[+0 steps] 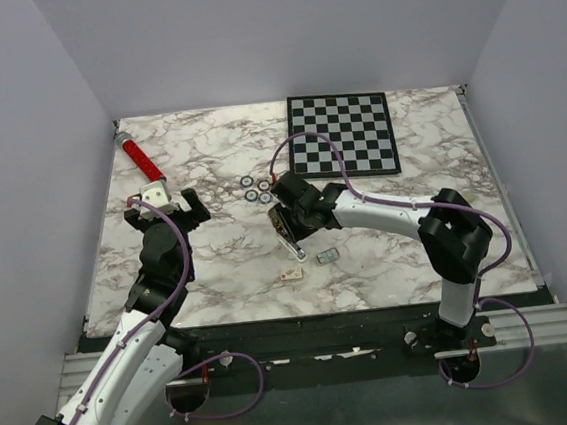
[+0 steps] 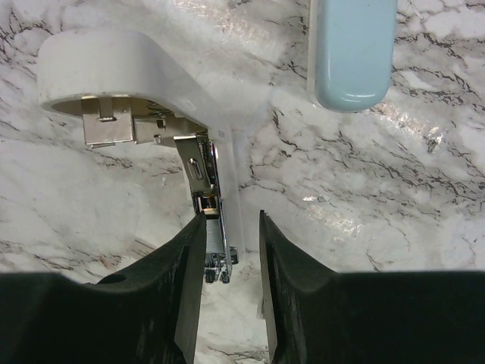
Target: Load the staples into the stapler
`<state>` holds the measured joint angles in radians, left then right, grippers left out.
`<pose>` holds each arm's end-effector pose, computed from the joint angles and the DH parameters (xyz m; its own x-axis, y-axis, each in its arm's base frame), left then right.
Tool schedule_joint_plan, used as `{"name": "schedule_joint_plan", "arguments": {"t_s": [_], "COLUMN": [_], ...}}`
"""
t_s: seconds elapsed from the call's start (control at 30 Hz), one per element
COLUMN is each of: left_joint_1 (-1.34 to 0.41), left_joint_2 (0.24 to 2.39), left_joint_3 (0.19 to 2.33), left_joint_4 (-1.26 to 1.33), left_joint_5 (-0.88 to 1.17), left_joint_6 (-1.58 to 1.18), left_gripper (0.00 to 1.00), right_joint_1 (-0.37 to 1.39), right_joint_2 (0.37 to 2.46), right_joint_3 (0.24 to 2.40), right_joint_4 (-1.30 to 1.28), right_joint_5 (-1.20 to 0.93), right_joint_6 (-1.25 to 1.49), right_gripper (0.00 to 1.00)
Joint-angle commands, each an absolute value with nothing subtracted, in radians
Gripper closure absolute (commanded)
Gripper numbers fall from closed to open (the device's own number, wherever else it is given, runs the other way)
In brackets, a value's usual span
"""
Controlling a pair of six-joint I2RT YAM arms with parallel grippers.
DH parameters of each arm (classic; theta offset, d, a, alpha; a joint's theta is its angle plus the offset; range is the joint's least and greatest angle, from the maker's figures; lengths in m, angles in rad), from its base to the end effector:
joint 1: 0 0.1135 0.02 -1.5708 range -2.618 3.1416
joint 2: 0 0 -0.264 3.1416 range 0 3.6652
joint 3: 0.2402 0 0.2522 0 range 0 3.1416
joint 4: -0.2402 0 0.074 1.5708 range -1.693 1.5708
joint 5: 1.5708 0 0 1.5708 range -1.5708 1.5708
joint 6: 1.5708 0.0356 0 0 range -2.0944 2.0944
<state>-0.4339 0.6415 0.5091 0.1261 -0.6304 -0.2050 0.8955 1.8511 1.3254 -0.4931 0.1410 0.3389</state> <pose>0.1558 -0.0491 0.2980 0.0341 -0.1970 -0.9798 -0.1923 0.9608 -0.1999 0.2492 0.3031 0.2031 -0.7436 -0.4019 -0.5343 -0.5084 0.8589 0.0615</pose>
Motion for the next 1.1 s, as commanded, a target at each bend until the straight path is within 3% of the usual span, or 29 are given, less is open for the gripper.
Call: {"name": "schedule_joint_plan", "arguments": {"t_s": [0.0,0.37,1.07], "left_joint_1": [-0.430,-0.430,-0.430], "left_joint_2": [0.629,0.630,0.637], "left_joint_3": [0.499,0.499,0.497], "left_joint_4": [0.141,0.140,0.140], "left_joint_5": [-0.652,-0.652,-0.630], "left_joint_6": [-0.192,-0.192,-0.201], "left_gripper": [0.01,0.01,0.01], "right_joint_1": [0.894,0.896,0.896], "right_joint_2": [1.833,1.813,1.855], "right_joint_3": [1.318,1.252,1.316], "right_joint_4": [-0.512,-0.511,-0.512], "right_joint_5": [0.141,0.124,0.118], "right_joint_6": [0.336,0.356,0.337], "right_gripper": [0.59,0.59,0.59]}}
